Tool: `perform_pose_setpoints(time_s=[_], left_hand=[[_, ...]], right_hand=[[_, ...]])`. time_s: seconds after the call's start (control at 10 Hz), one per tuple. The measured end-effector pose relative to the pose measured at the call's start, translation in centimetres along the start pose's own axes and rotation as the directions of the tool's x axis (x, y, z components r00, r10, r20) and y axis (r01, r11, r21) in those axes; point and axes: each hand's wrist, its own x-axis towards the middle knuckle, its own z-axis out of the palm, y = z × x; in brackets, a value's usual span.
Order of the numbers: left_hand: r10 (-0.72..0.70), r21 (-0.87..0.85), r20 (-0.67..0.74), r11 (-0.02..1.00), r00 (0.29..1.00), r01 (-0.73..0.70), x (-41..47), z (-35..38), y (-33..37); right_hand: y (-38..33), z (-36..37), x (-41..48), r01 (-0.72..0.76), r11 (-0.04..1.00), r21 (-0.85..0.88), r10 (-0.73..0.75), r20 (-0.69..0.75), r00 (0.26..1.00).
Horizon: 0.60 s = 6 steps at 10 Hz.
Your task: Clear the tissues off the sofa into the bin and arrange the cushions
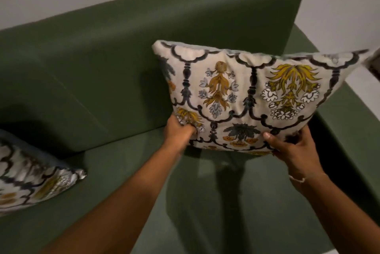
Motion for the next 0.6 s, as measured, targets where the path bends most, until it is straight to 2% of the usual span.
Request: perform_pose_setpoints(time_s=[0.1,0.2,0.3,0.4,0.5,0.6], left_hand=[[0.039,-0.078,-0.155,0.996,0.987,-0.052,-1.5,-4.4,-1.5],[-0.018,-0.152,-0.231,0.988,0.973,-0.018,-2.3,-7.1,-3.3],[-0.024,-0.160,-0.211,0.987,0.977,-0.011,-2.0,-7.3,-5.1],[-0.010,-0.141,-0.151,0.990,0.988,-0.011,-0.7,-7.1,-6.3],[0.011,-0.091,-0.105,0.996,0.994,-0.021,-0.1,-8.5,-7.8],[-0.004,0.021,-0.075,1.000,0.997,0.006,-2.2,-10.8,-9.2]], right_hand=[[-0.4,3.5,0.8,0.032,0.999,0.016,-0.034,0.131,0.991],[0.5,6.7,2.4,-0.004,1.000,0.017,-0.001,0.264,0.965],[2.3,8.3,4.0,-0.018,0.999,-0.048,0.030,0.266,0.963],[3.5,8.4,4.5,-0.044,0.988,-0.145,0.074,0.212,0.974],[3.5,8.7,2.4,-0.003,0.983,-0.185,0.025,0.118,0.993],[1.9,9.1,-2.2,-0.022,0.981,-0.194,0.006,-0.082,0.997]])
